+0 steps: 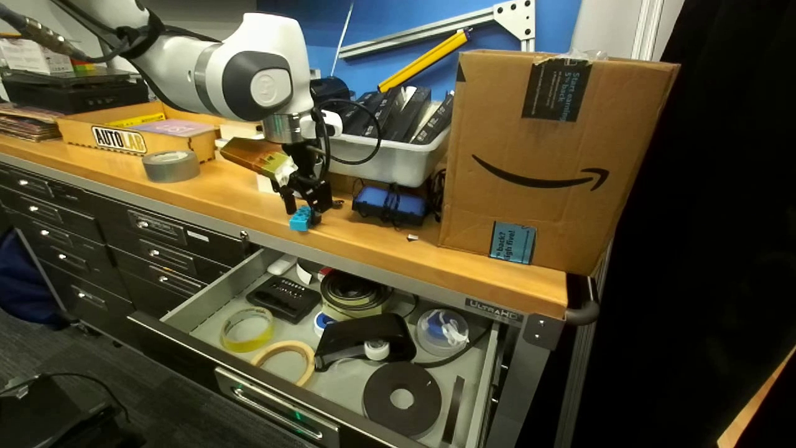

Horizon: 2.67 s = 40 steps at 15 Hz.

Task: Put the blue object inside the drawer then close the drawer.

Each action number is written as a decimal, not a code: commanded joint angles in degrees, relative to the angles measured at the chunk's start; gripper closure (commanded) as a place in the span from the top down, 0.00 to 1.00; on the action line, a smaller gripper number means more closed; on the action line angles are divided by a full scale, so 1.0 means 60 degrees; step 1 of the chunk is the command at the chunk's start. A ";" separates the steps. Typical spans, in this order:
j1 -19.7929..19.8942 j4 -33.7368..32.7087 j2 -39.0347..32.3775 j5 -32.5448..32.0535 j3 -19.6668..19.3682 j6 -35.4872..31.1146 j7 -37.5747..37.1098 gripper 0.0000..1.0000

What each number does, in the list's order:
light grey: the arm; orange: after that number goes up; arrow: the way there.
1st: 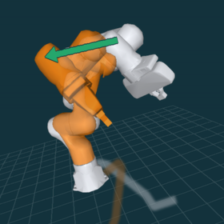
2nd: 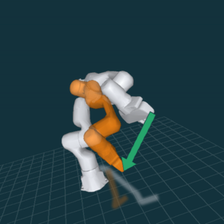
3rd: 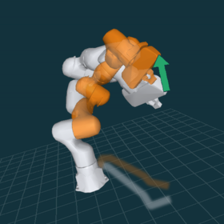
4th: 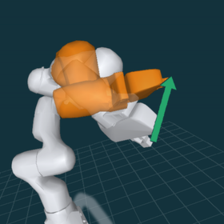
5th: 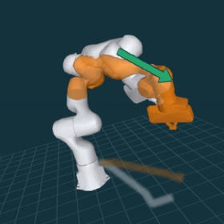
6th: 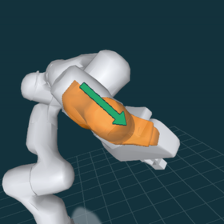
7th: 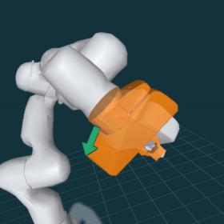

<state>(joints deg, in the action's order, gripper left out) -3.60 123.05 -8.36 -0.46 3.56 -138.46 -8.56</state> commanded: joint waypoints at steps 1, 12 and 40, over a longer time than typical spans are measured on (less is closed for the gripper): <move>0.0010 0.0076 0.0144 0.0344 -0.0011 0.0104 0.0139 0.43; 0.0463 0.2749 0.2563 -0.1531 -0.0690 0.0321 -0.1259 0.15; 0.1861 0.5361 0.1781 -0.1641 -0.1717 0.0665 0.0753 1.00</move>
<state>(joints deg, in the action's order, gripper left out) 8.55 155.04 4.85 -12.41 -7.55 -128.74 -1.79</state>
